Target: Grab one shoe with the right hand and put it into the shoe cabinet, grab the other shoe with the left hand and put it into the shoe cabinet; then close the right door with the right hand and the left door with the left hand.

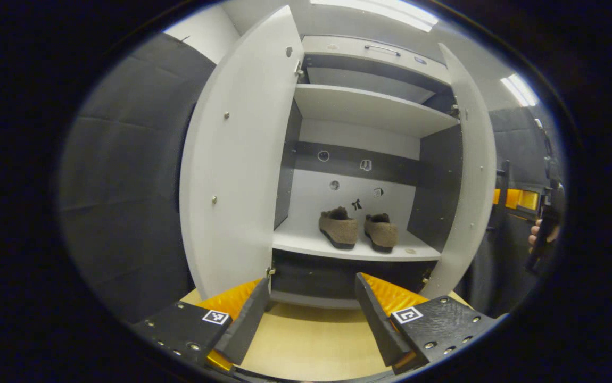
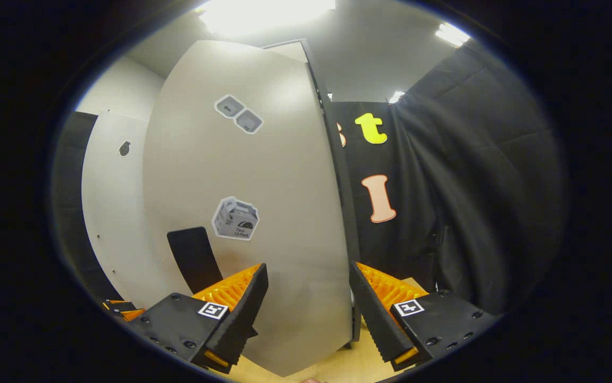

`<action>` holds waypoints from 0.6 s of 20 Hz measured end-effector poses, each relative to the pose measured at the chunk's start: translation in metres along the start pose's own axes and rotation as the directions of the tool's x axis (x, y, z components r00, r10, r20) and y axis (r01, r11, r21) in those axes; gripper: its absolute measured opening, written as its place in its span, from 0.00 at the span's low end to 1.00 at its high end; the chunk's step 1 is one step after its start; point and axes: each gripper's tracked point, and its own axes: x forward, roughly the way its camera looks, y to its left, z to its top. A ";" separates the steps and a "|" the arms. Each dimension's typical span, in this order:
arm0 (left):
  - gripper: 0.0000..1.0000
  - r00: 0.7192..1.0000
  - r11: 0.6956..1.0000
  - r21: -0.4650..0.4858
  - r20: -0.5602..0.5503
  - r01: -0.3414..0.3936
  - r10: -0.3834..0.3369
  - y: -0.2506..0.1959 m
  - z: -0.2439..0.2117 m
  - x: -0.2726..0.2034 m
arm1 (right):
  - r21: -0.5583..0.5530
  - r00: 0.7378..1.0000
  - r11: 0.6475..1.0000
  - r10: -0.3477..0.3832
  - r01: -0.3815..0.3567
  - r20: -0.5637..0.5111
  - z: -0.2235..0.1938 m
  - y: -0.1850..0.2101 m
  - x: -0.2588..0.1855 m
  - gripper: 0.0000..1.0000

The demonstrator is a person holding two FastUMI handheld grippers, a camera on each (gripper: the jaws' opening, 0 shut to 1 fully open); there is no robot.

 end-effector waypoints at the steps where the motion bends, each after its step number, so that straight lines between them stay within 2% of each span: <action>1: 0.94 1.000 1.000 -0.002 0.008 -0.005 0.005 0.010 0.002 -0.004 | 0.004 1.000 1.000 0.004 -0.004 0.002 -0.004 0.007 0.003 0.97; 4: 0.94 0.999 0.999 -0.014 0.037 -0.040 0.040 0.046 0.004 -0.024 | -0.013 1.000 1.000 0.016 -0.015 0.008 -0.010 0.023 0.006 0.98; 5: 1.00 0.996 0.997 -0.011 0.041 -0.074 0.075 0.062 0.004 -0.030 | -0.033 1.000 0.999 0.006 -0.006 0.005 -0.013 0.022 0.005 0.97; 6: 1.00 0.992 0.993 -0.007 0.037 -0.117 0.117 0.081 0.001 -0.036 | -0.053 1.000 0.999 -0.002 0.002 -0.001 -0.016 0.021 0.004 0.97; 7: 0.94 0.987 0.988 -0.005 0.036 -0.154 0.154 0.099 0.000 -0.042 | -0.068 1.000 0.998 -0.015 0.014 -0.006 -0.020 0.022 0.005 0.97; 9: 0.94 0.976 0.977 -0.012 0.042 -0.213 0.214 0.132 0.004 -0.050 | -0.064 0.999 0.997 -0.033 0.032 -0.012 -0.025 0.023 0.007 0.98; 10: 1.00 0.971 0.972 -0.016 0.049 -0.235 0.236 0.148 0.005 -0.054 | -0.055 0.999 0.998 -0.038 0.038 -0.013 -0.027 0.025 0.006 0.97; 11: 1.00 0.966 0.968 -0.019 0.059 -0.251 0.252 0.163 0.009 -0.055 | -0.050 0.999 0.998 -0.042 0.041 -0.011 -0.029 0.025 0.006 0.97; 12: 0.94 0.962 0.964 -0.021 0.070 -0.265 0.266 0.177 0.017 -0.055 | -0.050 0.999 0.998 -0.048 0.047 -0.010 -0.030 0.025 0.006 0.97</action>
